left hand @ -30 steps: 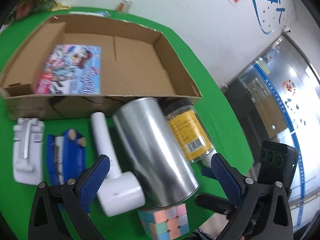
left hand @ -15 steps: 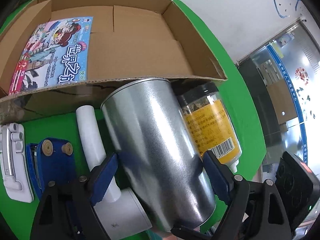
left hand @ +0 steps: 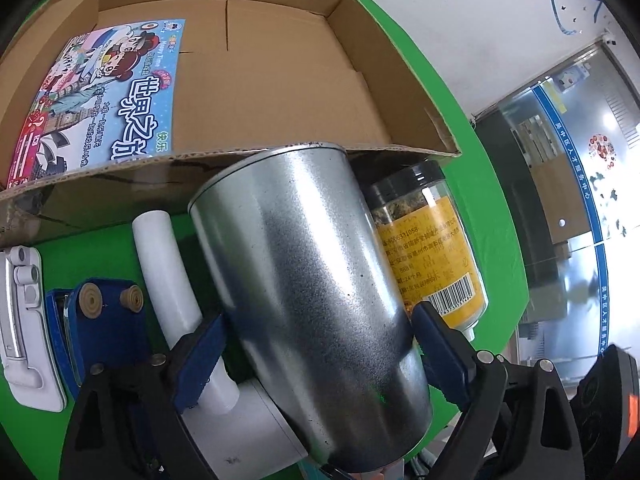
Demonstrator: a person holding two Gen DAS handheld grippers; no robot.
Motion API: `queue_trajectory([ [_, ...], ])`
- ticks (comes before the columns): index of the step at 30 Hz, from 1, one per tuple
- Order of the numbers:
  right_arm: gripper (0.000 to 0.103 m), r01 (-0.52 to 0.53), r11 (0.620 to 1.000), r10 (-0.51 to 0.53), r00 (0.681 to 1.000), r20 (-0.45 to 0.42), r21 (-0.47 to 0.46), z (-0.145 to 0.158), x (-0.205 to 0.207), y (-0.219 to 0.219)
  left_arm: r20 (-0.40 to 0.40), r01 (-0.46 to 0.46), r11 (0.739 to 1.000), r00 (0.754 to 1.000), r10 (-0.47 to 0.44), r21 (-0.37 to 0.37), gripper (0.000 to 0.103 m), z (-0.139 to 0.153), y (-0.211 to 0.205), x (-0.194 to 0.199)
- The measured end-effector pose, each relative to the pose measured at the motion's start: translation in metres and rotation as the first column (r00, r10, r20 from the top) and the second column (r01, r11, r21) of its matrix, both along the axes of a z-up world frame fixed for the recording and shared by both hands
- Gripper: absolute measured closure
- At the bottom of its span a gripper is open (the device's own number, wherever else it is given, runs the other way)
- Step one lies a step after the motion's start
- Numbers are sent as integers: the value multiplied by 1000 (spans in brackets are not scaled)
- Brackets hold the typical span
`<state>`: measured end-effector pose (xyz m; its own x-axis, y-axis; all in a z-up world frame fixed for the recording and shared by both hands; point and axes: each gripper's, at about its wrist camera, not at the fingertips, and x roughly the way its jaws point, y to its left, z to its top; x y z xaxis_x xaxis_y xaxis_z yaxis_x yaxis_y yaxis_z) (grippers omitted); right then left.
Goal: Organize rigid objects
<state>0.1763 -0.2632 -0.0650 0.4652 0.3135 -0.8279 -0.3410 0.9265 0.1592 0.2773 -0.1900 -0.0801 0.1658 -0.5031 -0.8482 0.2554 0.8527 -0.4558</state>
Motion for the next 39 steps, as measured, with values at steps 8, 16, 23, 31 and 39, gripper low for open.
queue_trajectory([
  [8, 20, 69, 921, 34, 966, -255, 384, -24, 19, -57, 4, 17, 1000, 1000, -17, -26, 16, -2, -1, -3],
  [16, 19, 68, 928, 27, 968, -250, 367, -23, 30, -48, 27, 1, 999, 1000, 0, -35, 21, 7, 8, -7],
  [23, 19, 52, 938, -7, 991, -132, 342, 5, 25, -37, 104, -16, 998, 994, 23, -62, 22, 47, 33, -23],
  [31, 19, 62, 936, -59, 998, -20, 346, 31, 16, -39, 232, 74, 997, 970, -69, -13, 23, 100, 16, -23],
  [39, 19, 118, 932, -147, 987, 59, 343, 53, 29, -58, 314, 140, 990, 941, -123, -34, 23, 131, -10, -14],
])
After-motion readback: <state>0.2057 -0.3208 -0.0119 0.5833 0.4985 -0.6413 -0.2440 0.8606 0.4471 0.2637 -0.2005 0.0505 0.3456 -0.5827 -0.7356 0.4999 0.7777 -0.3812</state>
